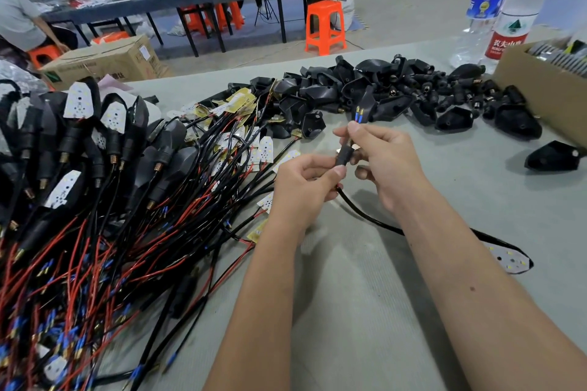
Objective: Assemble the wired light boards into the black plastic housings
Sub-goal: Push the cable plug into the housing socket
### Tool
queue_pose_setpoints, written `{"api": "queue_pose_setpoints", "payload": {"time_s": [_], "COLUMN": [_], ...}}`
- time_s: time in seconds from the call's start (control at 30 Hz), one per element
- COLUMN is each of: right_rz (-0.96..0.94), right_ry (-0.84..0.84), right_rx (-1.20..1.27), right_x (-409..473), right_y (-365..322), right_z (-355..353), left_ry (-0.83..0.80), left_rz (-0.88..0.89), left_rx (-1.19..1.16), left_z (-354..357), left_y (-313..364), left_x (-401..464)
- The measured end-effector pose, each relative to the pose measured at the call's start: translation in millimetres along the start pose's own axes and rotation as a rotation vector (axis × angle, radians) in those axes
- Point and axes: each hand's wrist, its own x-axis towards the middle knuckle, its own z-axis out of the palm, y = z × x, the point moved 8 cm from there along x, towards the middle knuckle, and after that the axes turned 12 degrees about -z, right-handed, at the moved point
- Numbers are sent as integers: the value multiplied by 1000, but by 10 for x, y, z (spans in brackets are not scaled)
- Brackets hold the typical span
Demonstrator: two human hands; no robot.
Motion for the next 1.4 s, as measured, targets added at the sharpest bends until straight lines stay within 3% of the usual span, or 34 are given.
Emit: {"api": "queue_pose_setpoints", "payload": {"time_s": [0.2, 0.63, 0.9, 1.13, 1.4], "right_rz": [-67, -155, -69, 171, 11], "right_ry": [71, -61, 1, -486, -493], "right_rx": [31, -60, -40, -307, -400], "right_x": [39, 7, 37, -177, -149], "right_y": [-72, -166, -62, 110, -9], "right_z": [-108, 24, -5, 287, 281], "left_ry": [-194, -442, -280, -5, -44], "left_rz": [-97, -268, -225, -191, -282], "left_rx": [36, -138, -196, -388, -492], "left_z": [140, 176, 49, -320, -387], "left_y": [-54, -162, -157, -176, -155], "left_x": [-28, -93, -8, 92, 85]}}
